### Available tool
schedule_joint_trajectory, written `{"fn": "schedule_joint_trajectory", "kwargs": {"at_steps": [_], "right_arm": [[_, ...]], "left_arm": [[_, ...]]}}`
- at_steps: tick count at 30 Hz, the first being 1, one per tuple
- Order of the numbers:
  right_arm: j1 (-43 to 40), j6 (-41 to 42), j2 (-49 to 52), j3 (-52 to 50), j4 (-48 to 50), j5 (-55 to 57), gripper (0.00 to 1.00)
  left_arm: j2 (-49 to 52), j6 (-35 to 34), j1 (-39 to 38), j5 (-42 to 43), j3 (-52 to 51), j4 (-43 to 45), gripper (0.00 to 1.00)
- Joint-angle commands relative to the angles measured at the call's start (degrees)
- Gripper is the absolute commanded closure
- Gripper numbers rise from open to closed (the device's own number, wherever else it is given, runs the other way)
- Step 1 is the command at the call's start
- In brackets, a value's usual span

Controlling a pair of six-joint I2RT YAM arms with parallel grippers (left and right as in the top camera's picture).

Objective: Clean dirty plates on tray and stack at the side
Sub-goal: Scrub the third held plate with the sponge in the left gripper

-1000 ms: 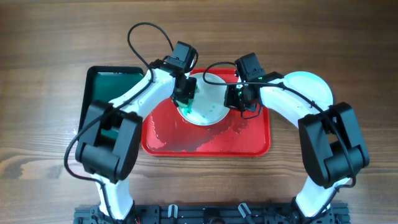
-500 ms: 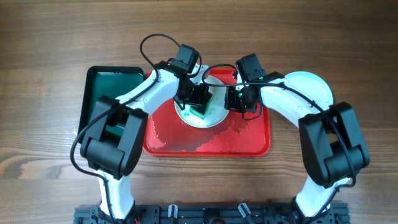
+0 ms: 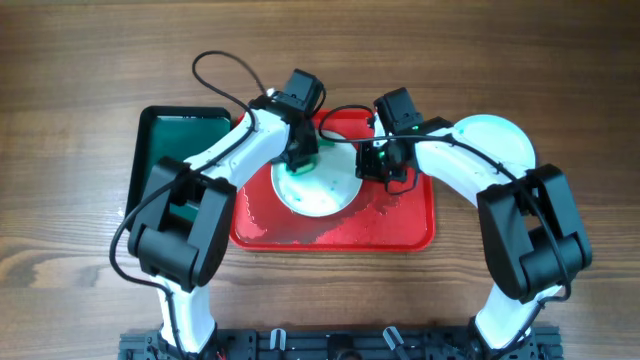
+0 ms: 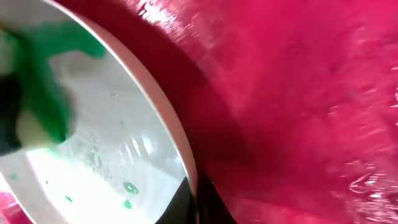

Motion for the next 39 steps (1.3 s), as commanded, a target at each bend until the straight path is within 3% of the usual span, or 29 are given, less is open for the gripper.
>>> {"fn": "schedule_joint_trajectory", "kwargs": {"at_steps": [1,7,12,19,20,22,26,30,31,34,36,39], "right_arm": [[-0.4,-0.5,0.7,-1.3,-0.5,0.8,0.96],[-0.4,-2.4,0.7,-1.3,7.2,0.8,0.96],[-0.4,-3.1,0.7,-1.3,11.0,0.9,0.96],[-0.4,-3.1,2.6,-1.3,10.8,0.8,0.96],[-0.4,-3.1,2.6,-1.3,10.5,0.8,0.96],[-0.4,-3.0,2.6,-1.3,10.3,0.6,0.96],[-0.4,-2.3,2.6,-1.3,10.1,0.6,0.96],[-0.4,-2.2,2.6,-1.3,9.9,0.7,0.96],[-0.4,-2.2,2.6,-1.3,9.9,0.7,0.96],[-0.4,-2.2,2.6,-1.3,9.9,0.9,0.96],[-0.4,-2.2,2.6,-1.3,9.9,0.9,0.96],[-0.4,-2.2,2.6,-1.3,9.7,0.8,0.96]], "left_arm": [[2.2,-4.4,1.4,-8.0,-2.0,-6.1,0.96],[2.2,22.5,1.4,14.0,-1.9,-5.7,0.96],[2.2,32.1,1.4,27.4,-1.9,-5.5,0.96],[2.2,35.3,1.3,42.1,-1.9,-5.3,0.96],[2.2,35.1,1.3,41.7,-1.9,-4.4,0.96],[2.2,28.1,1.4,34.0,-1.9,-1.0,0.96],[2.2,11.5,1.5,3.3,-1.9,4.5,0.96],[2.2,2.9,1.5,-21.5,-1.9,6.2,0.96],[2.2,1.9,1.6,-23.7,-1.9,6.1,0.96],[2.2,-0.1,1.7,-25.1,-1.9,4.2,0.96],[2.2,-0.7,1.7,-20.4,-1.9,0.5,0.96],[2.2,13.1,1.8,-1.9,-1.9,-2.8,0.96]]}}
